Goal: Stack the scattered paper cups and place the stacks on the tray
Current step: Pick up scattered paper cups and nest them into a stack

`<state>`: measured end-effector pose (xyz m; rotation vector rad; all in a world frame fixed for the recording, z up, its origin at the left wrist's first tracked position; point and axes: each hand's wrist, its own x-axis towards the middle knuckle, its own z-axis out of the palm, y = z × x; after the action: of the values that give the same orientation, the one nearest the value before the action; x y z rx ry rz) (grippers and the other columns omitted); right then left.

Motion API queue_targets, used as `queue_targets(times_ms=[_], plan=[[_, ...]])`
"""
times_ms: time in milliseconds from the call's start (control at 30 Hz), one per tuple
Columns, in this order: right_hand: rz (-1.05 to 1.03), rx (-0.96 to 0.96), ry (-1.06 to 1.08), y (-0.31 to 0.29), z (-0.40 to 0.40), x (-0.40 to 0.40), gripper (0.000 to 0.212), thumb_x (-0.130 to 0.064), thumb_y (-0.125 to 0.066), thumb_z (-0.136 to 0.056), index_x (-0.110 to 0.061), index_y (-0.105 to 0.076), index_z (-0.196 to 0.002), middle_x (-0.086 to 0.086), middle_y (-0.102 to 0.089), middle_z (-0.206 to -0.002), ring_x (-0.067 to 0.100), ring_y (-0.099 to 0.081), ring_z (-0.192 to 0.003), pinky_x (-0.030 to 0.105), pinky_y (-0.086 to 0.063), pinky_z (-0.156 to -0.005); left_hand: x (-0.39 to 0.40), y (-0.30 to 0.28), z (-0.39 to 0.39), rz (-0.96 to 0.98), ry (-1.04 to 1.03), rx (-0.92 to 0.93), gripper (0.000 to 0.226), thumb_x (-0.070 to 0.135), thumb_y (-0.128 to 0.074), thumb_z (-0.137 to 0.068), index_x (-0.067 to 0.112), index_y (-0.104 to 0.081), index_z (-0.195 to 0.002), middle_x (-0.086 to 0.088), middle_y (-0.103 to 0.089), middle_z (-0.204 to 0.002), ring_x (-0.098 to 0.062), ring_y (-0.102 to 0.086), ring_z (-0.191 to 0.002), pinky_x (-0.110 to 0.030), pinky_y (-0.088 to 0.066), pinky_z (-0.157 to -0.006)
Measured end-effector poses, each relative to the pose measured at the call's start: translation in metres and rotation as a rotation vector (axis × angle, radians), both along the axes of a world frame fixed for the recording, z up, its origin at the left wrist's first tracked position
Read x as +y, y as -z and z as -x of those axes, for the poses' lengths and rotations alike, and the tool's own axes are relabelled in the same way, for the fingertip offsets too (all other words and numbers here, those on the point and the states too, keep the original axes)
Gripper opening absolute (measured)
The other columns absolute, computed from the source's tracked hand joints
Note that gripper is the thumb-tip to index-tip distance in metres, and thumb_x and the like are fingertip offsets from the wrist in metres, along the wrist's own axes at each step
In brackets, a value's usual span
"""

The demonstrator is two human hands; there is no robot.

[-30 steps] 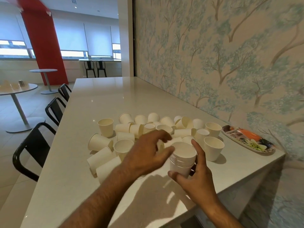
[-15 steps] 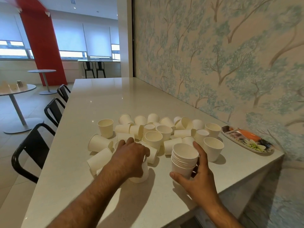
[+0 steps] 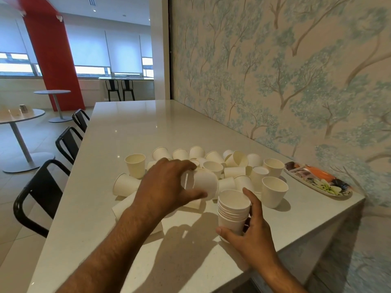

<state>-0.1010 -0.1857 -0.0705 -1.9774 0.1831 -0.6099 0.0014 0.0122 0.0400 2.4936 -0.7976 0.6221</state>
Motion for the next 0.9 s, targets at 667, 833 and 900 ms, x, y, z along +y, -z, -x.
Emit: queue_targets(times_ms=[667, 833, 900], plan=[[0.072, 0.076, 0.007, 0.000, -0.015, 0.017, 0.108, -0.028, -0.090, -0.064, -0.055, -0.015, -0.138, -0.011, -0.051, -0.135, 0.015, -0.059, -0.116, 0.040, -0.057, -0.094, -0.064, 0.079, 0.017, 0.736, 0.263, 0.349, 0.073, 0.068, -0.071, -0.072, 0.046, -0.040, -0.134, 0.045, -0.053, -0.111, 0.015, -0.051, -0.110, 0.000, -0.041, -0.082], [0.062, 0.078, 0.015, -0.001, -0.016, 0.018, 0.107, -0.029, -0.090, -0.066, -0.051, -0.014, -0.138, -0.011, -0.052, -0.135, 0.018, -0.057, -0.122, 0.044, -0.051, -0.102, -0.062, 0.083, 0.021, 0.659, 0.275, 0.300, 0.075, 0.064, -0.071, -0.073, 0.041, -0.041, -0.138, 0.044, -0.048, -0.115, 0.020, -0.049, -0.110, 0.004, -0.037, -0.081], [0.068, 0.073, 0.023, -0.001, -0.017, 0.019, 0.106, -0.029, -0.089, -0.068, -0.050, -0.012, -0.138, -0.008, -0.052, -0.140, 0.020, -0.056, -0.125, 0.043, -0.050, -0.103, -0.060, 0.084, 0.021, 0.596, 0.280, 0.273, 0.078, 0.065, -0.069, -0.073, 0.042, -0.037, -0.140, 0.037, -0.051, -0.122, 0.020, -0.049, -0.112, 0.003, -0.038, -0.079]])
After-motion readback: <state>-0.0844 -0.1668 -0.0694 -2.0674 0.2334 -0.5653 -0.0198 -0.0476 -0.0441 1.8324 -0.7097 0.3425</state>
